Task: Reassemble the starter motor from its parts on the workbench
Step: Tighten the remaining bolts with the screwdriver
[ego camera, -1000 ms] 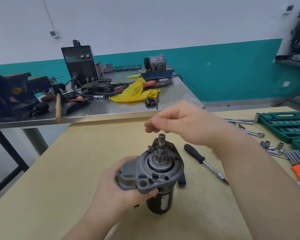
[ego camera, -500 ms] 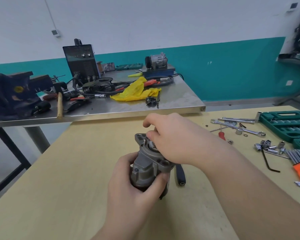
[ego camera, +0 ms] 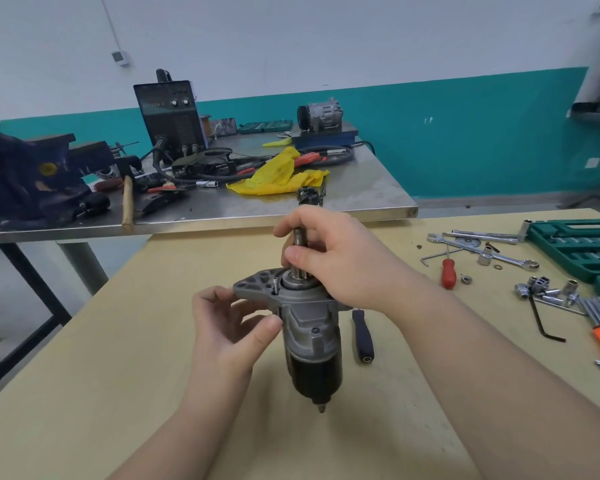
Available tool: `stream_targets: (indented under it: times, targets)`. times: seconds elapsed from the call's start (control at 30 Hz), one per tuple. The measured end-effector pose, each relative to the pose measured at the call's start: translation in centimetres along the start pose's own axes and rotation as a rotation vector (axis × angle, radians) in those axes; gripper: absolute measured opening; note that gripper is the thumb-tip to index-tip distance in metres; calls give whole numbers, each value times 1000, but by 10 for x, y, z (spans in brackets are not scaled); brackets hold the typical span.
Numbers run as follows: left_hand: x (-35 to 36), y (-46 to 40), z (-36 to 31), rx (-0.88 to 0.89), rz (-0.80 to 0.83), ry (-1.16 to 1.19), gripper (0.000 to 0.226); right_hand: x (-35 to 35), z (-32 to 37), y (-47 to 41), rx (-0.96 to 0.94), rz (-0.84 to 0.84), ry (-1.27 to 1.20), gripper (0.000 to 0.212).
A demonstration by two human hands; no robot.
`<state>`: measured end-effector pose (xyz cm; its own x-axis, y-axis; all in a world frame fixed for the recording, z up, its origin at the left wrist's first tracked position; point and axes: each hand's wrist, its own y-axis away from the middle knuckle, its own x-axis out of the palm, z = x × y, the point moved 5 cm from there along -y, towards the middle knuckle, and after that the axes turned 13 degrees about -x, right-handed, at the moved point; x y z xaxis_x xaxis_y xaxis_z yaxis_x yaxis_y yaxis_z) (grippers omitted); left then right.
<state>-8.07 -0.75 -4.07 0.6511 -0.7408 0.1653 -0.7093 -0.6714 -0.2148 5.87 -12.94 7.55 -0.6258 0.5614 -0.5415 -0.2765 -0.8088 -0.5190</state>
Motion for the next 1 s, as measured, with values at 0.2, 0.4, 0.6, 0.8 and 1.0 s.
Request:
stream_targets:
  times: [0.2,0.4,0.6,0.8,1.0]
  targets:
    - [17,-3,13,-116,299,-106,67,7,8,7,-171,57,-288,28]
    - [32,-2,21,-158,297,-11,50,1,4,2,-173,55,-4,27]
    - [40,-1,7,-68,95,-17,48,-1,-5,-3,-58,27,131,29]
    - [23,-10,-2,5,-30,-83,41,13,-6,2,-127,177,62,20]
    - [14,-10,8,-13,46,-149,72,16,-4,4,-200,203,-17,23]
